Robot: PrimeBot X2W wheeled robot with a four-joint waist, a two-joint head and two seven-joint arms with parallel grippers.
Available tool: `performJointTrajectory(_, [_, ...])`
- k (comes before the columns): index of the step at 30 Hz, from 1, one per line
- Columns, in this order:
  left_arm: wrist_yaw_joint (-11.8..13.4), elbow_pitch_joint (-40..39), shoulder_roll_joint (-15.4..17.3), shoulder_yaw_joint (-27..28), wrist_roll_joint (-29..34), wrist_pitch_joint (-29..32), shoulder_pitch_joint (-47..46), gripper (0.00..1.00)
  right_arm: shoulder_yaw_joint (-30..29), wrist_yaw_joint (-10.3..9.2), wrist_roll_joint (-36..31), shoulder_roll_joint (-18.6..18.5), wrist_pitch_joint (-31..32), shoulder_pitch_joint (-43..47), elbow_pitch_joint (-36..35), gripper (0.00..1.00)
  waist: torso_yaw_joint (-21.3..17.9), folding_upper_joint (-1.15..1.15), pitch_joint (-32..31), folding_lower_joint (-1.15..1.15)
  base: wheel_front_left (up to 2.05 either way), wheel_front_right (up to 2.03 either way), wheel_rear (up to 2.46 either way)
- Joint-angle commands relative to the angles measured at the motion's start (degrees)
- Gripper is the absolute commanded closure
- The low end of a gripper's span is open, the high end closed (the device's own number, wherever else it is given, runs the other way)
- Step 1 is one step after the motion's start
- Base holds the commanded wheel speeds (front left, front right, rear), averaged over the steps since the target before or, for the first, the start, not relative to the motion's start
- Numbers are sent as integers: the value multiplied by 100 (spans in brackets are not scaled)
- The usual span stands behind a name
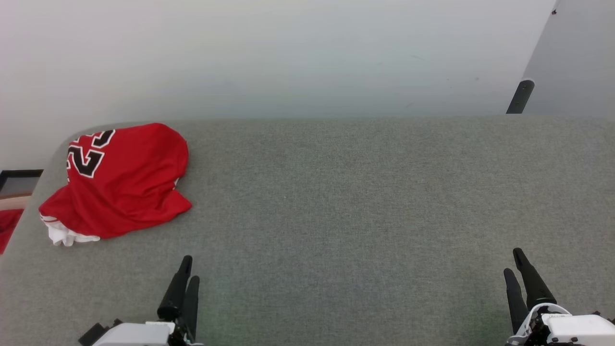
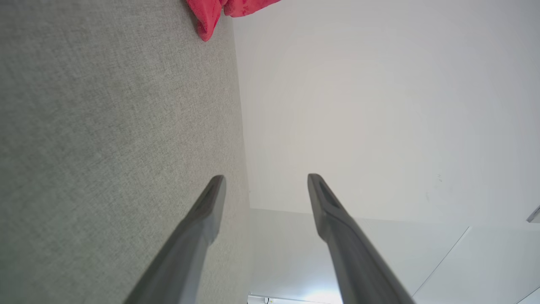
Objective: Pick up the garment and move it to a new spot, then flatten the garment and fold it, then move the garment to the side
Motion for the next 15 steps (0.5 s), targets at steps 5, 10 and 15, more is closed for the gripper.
performJointTrajectory(5, [-20,-181,51,-166,70,-156,-187,0,132,0,-105,-31,-177,-140,-180,0,3,0,-5,0,0,0,0])
performJointTrajectory(10, [-22,-220,92,-303,192,-286,-224,0,219,1,-220,-52,-308,-145,-221,0,8,0,-11,0,0,0,0])
performJointTrajectory(15, [-19,-238,134,-399,366,-398,-254,0,291,1,-376,-81,-411,-149,-238,0,12,0,-17,0,0,0,0])
